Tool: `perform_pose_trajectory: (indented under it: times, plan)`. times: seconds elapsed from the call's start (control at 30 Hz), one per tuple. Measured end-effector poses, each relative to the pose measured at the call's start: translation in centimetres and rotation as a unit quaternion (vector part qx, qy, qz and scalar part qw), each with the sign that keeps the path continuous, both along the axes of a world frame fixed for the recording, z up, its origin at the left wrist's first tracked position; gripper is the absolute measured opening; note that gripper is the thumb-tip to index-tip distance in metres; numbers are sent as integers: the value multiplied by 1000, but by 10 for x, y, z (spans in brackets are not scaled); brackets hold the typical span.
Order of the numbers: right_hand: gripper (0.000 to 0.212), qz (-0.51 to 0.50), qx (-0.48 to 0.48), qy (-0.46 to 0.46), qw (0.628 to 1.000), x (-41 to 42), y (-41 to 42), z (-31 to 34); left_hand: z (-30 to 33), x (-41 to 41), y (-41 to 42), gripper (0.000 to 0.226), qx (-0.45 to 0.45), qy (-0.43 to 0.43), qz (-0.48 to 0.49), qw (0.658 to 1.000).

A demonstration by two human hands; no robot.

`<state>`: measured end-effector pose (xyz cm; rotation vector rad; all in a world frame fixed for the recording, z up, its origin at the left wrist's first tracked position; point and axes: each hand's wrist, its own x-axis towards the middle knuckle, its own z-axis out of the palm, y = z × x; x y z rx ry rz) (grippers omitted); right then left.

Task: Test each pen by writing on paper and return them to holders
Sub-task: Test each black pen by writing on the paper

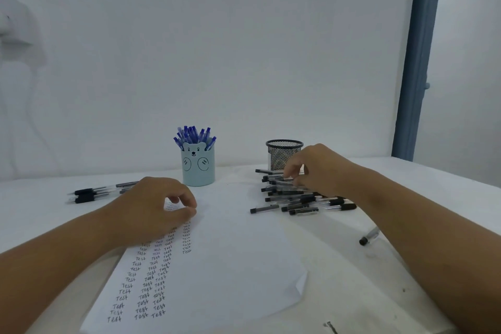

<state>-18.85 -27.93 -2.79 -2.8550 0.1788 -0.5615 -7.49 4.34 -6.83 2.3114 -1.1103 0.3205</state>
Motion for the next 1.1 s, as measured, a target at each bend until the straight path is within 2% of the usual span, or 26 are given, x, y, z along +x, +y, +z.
perform_pose_trajectory:
  times: [0.1, 0.33, 0.87, 0.97, 1.1]
  plan:
    - [18, 7, -8, 13, 1000, 1, 3, -2, 0, 3, 2, 3, 3, 3, -1, 1000]
    - [25, -24, -50, 27, 998, 3, 0, -3, 0, 6, 4, 5, 1, 8, -2, 1000]
    - [36, -9, -55, 37, 998, 4, 14, -6, 0, 5, 4, 6, -2, 10, -5, 1000]
    - [33, 20, -28, 14, 999, -2, 13, 1, 2, 3, 4, 5, 20, -25, -12, 999]
    - [26, 58, -29, 6, 998, -25, 7, 23, 16, -13, -14, 5, 62, -125, -69, 988]
